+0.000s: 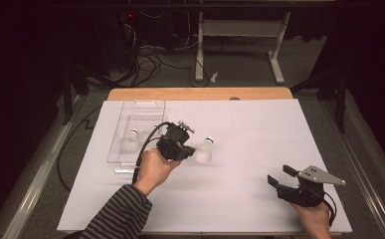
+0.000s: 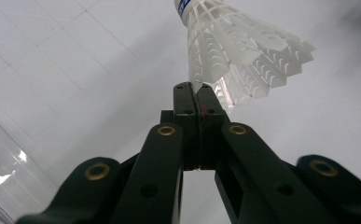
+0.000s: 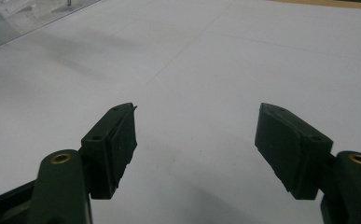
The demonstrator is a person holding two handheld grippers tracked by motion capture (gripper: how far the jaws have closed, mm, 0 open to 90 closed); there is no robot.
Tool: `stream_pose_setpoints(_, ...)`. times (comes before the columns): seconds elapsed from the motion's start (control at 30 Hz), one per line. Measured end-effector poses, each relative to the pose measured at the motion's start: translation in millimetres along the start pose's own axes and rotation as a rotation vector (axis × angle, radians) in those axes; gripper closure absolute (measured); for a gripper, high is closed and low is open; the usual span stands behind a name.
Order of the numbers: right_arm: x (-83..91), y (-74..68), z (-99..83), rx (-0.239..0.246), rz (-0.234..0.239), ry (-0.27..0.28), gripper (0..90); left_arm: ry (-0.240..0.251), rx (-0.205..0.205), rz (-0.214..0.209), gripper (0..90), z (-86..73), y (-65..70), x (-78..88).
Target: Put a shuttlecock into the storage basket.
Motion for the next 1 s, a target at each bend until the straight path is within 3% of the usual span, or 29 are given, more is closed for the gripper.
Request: stream_pose_setpoints(1.0, -0.1, -0.4, 0.1, 0.0, 0.0, 0.0, 29.9, 0.006, 0.024, 0.016, 89.7, -8.7, -18.4, 13.5)
Point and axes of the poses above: each handheld gripper's, and its own axes: x roughly backward along the jaws, z roughly out of its top, y roughly to its right, the point moved 2 cm from there along -x, roughly forward along the jaws, and after that the axes turned 14 degrees about z, right-handed, at the moved point
